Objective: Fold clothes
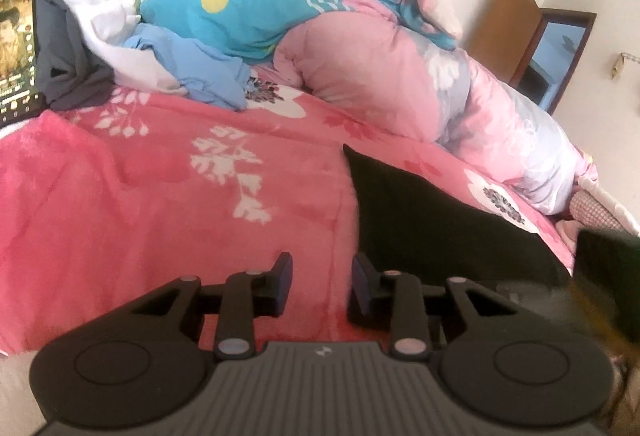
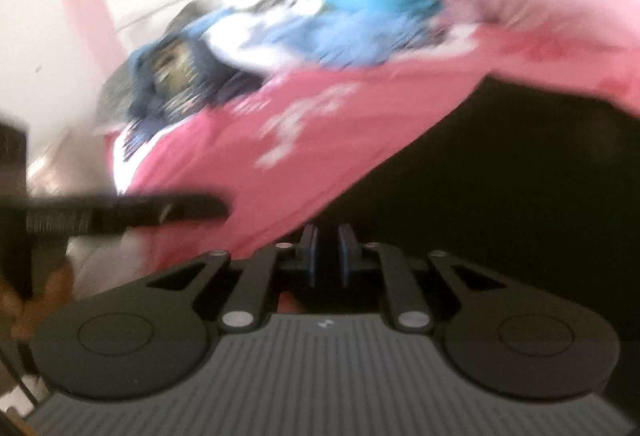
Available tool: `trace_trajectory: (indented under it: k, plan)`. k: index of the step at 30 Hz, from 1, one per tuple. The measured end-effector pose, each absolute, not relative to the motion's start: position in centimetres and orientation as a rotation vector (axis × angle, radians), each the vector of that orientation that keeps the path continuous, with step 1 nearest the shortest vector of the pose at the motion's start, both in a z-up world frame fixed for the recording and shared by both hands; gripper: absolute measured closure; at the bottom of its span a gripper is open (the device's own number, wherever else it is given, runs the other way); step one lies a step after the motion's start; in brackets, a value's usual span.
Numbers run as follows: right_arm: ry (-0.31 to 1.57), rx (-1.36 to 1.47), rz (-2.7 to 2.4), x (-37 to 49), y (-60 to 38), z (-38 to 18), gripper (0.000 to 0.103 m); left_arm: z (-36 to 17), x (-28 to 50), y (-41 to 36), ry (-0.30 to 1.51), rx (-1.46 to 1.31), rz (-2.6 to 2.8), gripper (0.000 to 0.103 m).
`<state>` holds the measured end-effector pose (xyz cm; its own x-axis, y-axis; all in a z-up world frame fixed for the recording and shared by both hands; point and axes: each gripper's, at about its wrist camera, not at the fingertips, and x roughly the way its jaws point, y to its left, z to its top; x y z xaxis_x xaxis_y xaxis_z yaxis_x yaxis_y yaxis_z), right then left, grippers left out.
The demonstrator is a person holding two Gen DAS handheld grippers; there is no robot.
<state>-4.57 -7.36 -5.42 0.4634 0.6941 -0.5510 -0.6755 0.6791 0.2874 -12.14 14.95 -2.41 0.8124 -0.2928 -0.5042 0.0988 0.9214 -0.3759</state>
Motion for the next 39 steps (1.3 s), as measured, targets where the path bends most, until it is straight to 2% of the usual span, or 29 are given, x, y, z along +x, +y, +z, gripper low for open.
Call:
trace_trajectory:
  k: [6,12,17,25,32,39]
  plan:
    - [0.675,0.113,1.032,-8.0,-9.4,-4.3,0.093,-1.4,-10.6,12.4,0.575,-0.313,-0.288,0.069]
    - [0.608,0.287,0.677,-7.7,-20.9,-2.4,0.093,-2.5,-8.6,6.4,0.599,-0.248,-0.433,0.068]
    - [0.625,0.210,0.398,-9.2,-27.1,-3.5,0.093,-5.6,-8.3,2.9,0.661,-0.195,-0.462,0.067]
    - [0.693,0.130,0.219,-15.9,-32.5,-3.8,0.094,-6.5,-8.7,3.9,0.635,-0.240,-0.483,0.066]
    - [0.579,0.136,0.140,-15.1,-33.7,-1.9,0.092,-6.4,-8.6,4.0,0.627,-0.234,-0.487,0.066]
    - [0.661,0.103,0.094,-12.7,-34.8,-4.0,0.097,-6.7,-8.4,4.4,0.616,-0.255,-0.502,0.066]
